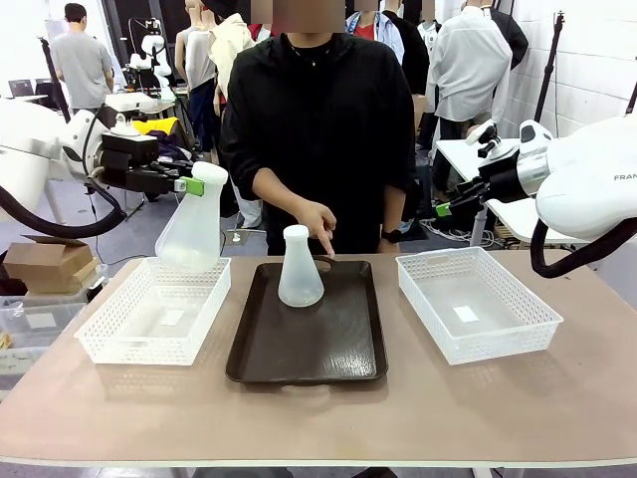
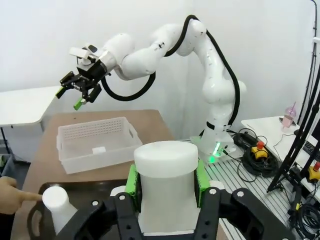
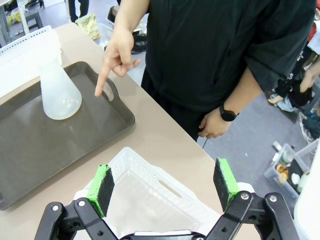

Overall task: Prepare the laboratory tools.
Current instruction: Place the picked Big flask upright in the Handle tray as directed by the person.

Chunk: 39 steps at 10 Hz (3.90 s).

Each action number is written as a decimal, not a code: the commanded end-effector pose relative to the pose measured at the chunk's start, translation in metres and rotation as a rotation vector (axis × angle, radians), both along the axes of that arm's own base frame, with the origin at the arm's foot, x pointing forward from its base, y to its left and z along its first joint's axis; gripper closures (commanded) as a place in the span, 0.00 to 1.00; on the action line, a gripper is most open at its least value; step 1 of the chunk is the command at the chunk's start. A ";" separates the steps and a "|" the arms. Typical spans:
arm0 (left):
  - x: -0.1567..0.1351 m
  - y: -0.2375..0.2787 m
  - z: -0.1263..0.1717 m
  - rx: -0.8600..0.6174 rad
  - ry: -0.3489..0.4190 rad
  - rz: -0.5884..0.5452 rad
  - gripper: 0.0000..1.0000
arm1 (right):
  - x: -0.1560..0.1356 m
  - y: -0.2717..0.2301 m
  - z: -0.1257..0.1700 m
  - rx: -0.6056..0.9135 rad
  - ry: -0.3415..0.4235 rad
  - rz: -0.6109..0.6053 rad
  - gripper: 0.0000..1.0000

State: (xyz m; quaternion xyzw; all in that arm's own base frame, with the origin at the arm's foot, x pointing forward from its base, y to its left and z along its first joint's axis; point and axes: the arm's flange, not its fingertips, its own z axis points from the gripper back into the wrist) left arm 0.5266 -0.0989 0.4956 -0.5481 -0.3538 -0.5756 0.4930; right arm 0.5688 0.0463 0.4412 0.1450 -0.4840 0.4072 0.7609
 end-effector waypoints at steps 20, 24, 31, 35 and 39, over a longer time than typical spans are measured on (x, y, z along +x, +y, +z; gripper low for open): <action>-0.025 -0.132 -0.179 -0.400 -0.252 -0.187 1.00 | 0.002 -0.002 0.001 -0.016 0.003 0.008 0.00; -0.014 -0.137 -0.197 -0.379 -0.234 -0.085 1.00 | 0.002 -0.002 0.001 -0.016 0.003 0.008 0.00; -0.005 -0.139 -0.214 -0.319 -0.154 -0.027 0.87 | 0.002 -0.002 0.001 -0.016 0.003 0.008 0.00; -0.008 -0.136 -0.212 -0.230 -0.163 0.007 0.08 | 0.002 -0.002 0.001 -0.016 0.003 0.008 0.00; -0.012 -0.130 -0.201 -0.166 -0.103 0.038 0.00 | 0.002 -0.002 0.001 -0.016 0.003 0.008 0.00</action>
